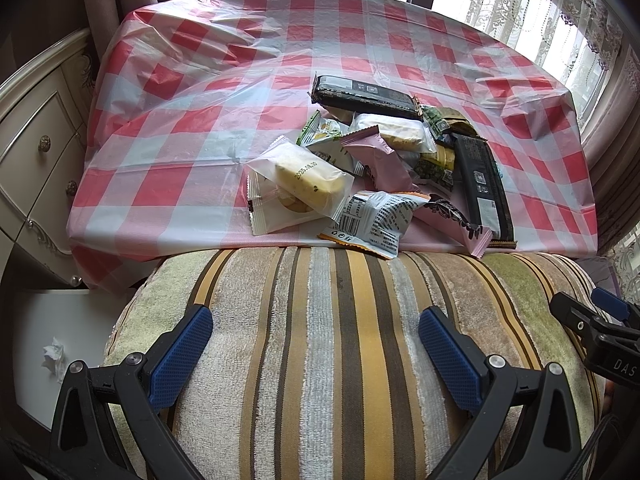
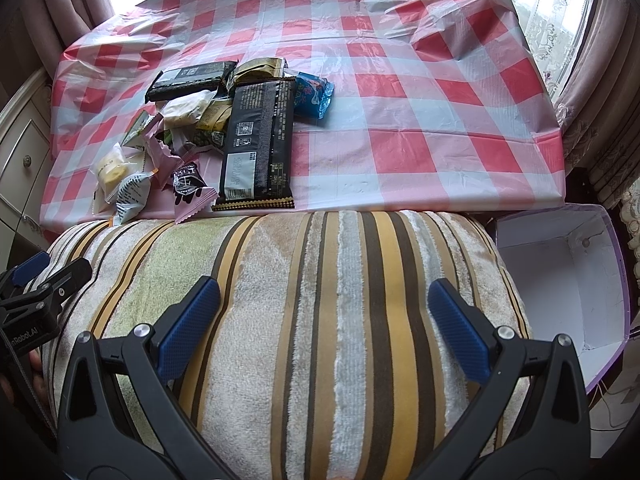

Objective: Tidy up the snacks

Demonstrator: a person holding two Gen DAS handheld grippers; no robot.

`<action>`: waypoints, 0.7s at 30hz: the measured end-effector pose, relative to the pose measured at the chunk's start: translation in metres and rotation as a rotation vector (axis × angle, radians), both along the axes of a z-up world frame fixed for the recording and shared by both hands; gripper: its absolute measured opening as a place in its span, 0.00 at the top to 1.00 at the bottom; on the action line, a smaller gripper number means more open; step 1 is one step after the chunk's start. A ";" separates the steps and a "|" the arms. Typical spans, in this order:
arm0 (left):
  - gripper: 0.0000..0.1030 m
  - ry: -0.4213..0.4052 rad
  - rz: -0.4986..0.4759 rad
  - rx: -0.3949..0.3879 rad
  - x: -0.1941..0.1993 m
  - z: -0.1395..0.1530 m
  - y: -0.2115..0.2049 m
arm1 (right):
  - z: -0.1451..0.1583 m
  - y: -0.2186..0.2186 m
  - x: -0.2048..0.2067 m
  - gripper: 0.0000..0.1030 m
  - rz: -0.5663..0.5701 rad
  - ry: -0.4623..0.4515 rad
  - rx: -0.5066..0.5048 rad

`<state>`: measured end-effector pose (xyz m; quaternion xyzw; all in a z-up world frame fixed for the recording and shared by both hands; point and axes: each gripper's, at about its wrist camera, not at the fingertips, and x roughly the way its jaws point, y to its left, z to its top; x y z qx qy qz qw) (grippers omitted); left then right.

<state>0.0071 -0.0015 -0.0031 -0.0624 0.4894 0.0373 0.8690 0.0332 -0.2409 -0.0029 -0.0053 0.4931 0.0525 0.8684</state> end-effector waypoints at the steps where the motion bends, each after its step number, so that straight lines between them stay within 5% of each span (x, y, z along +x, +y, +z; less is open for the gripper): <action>1: 0.00 0.001 -0.002 0.004 0.000 0.000 0.000 | 0.000 0.000 0.001 0.00 0.001 0.004 0.003; 12: 0.00 -0.019 0.051 -0.100 0.010 0.002 0.021 | -0.002 -0.001 0.029 0.00 0.050 0.058 0.021; 21: 0.21 -0.046 0.152 -0.221 0.040 0.002 0.041 | 0.001 0.014 0.057 0.00 0.092 0.009 0.024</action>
